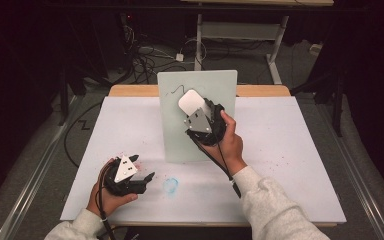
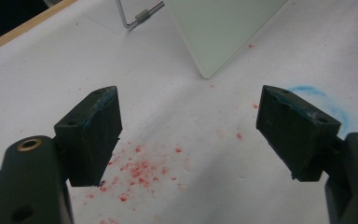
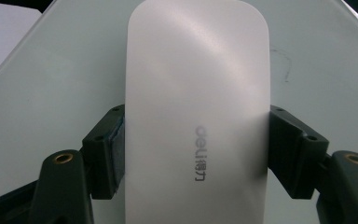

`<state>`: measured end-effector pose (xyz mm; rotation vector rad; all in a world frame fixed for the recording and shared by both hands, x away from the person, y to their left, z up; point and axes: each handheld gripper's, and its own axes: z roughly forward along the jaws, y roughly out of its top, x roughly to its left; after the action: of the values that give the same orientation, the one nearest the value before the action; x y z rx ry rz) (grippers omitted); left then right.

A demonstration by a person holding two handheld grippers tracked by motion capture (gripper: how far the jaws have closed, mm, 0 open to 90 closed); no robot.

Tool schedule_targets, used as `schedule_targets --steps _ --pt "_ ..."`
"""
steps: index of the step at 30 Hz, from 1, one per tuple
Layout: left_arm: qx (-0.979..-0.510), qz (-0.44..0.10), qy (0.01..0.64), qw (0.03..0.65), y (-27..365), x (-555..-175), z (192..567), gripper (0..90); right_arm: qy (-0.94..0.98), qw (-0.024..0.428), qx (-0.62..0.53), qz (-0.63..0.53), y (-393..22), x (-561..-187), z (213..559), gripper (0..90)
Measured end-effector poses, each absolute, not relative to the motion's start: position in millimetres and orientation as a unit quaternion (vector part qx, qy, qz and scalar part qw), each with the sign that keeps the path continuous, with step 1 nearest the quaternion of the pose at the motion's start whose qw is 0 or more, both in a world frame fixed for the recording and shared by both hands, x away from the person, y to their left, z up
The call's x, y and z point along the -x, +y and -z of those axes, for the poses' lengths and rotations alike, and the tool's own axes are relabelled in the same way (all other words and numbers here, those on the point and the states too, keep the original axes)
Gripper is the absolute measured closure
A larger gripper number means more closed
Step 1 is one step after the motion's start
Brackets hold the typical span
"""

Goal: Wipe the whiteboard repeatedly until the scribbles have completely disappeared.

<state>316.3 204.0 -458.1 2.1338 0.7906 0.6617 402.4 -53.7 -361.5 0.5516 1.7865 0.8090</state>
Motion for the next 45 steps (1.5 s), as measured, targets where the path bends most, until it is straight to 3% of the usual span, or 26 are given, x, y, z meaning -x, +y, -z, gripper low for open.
schedule_targets --steps 7,16,25,31,40,45 --pt "-0.833 -0.258 0.310 0.378 204 -316 458 21.5 0.712 0.528 -0.289 -0.360 -72 -412 341 30.9" --pt "-0.832 -0.261 0.309 0.380 204 -316 457 21.5 0.743 0.536 -0.227 -0.331 -52 -400 368 30.9" --pt "-0.833 -0.260 0.310 0.378 205 -316 458 21.5 0.721 0.534 -0.272 -0.349 -73 -408 352 30.9" --pt "-0.833 -0.261 0.308 0.378 204 -316 458 21.5 0.754 0.533 -0.220 -0.315 -54 -397 374 30.9" --pt "-0.833 -0.265 0.303 0.380 205 -316 457 21.5 0.726 0.538 -0.260 -0.342 -57 -410 342 30.9" --pt "-0.833 -0.259 0.307 0.380 205 -315 457 21.5 0.745 0.534 -0.227 -0.329 -37 -405 353 30.9"
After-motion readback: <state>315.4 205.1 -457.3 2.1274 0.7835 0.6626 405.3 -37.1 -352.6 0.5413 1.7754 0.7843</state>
